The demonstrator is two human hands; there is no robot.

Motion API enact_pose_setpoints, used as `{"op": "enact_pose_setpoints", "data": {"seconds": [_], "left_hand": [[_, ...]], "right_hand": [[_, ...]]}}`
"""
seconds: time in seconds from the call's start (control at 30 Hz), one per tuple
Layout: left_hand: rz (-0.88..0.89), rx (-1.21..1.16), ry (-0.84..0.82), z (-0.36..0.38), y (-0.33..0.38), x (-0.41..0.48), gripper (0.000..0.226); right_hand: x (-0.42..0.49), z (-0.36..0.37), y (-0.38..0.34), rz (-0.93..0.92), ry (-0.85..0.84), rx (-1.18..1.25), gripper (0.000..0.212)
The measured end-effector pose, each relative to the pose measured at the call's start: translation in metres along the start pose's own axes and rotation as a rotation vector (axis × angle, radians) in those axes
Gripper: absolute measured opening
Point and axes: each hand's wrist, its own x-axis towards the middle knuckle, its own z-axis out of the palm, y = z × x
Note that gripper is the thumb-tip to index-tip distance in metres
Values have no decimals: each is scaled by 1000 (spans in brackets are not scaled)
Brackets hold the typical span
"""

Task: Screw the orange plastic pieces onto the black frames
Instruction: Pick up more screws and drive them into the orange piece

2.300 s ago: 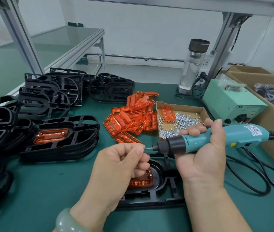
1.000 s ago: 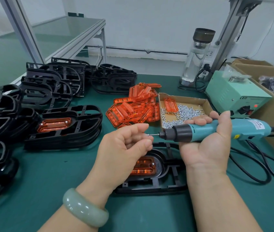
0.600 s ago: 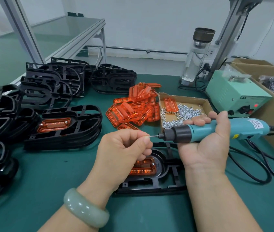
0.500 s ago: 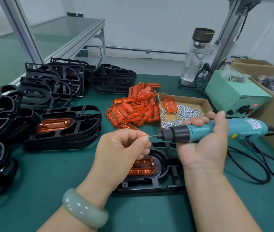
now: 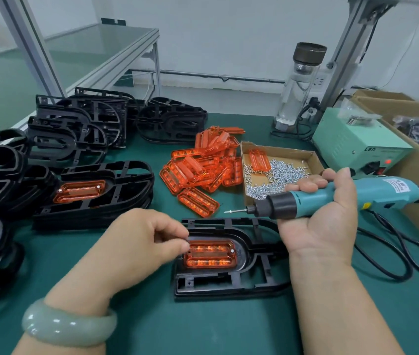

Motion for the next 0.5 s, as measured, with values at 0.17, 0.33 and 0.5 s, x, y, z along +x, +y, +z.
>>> {"op": "enact_pose_setpoints", "data": {"seconds": [0.17, 0.33, 0.5], "left_hand": [[15, 160, -163, 4, -3, 0, 36], [43, 127, -190, 11, -2, 0, 39], [39, 138, -177, 15, 0, -1, 41]], "right_hand": [[-1, 1, 4, -9, -43, -71, 20], [-8, 1, 11, -6, -118, -190, 17], [-15, 2, 19, -39, -206, -303, 18]]}}
